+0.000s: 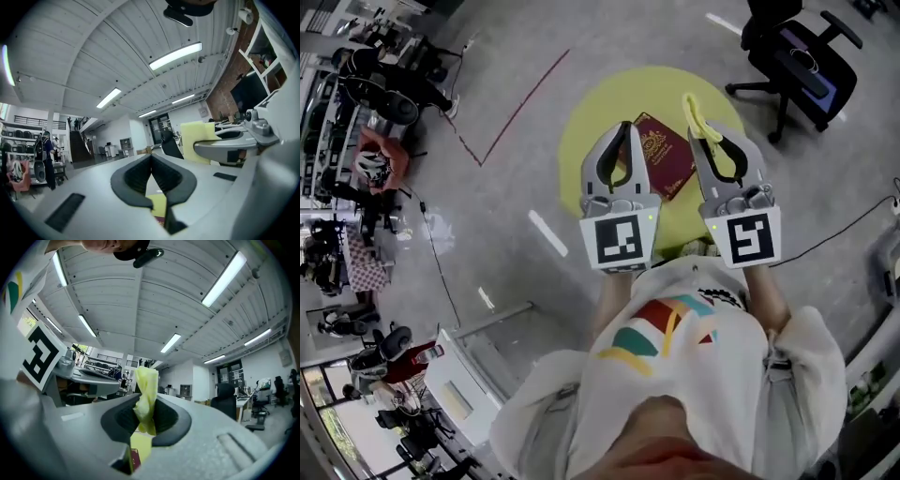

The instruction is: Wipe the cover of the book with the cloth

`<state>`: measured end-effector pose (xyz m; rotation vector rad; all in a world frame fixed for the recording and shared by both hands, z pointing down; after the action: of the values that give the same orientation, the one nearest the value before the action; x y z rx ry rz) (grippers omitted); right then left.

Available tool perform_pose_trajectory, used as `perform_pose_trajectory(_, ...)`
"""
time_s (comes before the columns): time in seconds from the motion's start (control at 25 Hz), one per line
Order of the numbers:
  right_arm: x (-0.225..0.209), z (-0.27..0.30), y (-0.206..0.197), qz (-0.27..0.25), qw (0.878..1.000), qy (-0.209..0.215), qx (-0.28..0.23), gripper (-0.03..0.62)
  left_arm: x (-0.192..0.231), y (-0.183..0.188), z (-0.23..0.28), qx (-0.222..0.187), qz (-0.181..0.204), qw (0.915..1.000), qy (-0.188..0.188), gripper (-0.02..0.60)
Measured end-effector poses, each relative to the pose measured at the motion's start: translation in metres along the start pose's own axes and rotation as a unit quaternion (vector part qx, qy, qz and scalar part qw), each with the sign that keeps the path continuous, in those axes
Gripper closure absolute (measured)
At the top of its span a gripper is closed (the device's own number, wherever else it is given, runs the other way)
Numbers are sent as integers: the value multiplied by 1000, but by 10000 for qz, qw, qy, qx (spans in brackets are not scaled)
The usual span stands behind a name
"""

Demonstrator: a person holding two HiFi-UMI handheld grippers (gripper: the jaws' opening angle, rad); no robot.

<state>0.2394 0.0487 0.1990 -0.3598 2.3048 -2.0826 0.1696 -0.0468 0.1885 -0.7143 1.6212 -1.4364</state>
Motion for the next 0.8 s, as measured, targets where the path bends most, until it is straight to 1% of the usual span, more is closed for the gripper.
perform_pose_trajectory(0.2, 3, -6, -4, -11, 10000, -34, 47, 565, 4, 5, -6, -146, -17, 9999, 82, 566)
perform_pose_trajectory(0.52, 15, 1, -3, -124, 9999, 63, 25, 565, 13, 4, -16, -184, -13, 9997, 155, 566)
perform_pose_trajectory(0.68, 19, 2, 4, -234, 9996, 131, 0, 565, 23, 7, -22, -344, -105, 9987, 350, 566)
perform_pose_trajectory(0.8, 24, 2, 5, -220, 9995, 208, -77, 565, 29, 5, -25, -281, -183, 9986, 406, 566)
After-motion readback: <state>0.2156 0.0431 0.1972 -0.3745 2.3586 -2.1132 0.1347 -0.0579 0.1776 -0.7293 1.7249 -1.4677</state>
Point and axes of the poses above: the fingertips, and each gripper's own axes: z forward along the fingers, x to its left, y out of its top, the point moved 4 cm from there along -z, backward along the fingers, and after that the axes turned 6 degrees about y, right-handed, at the moved point
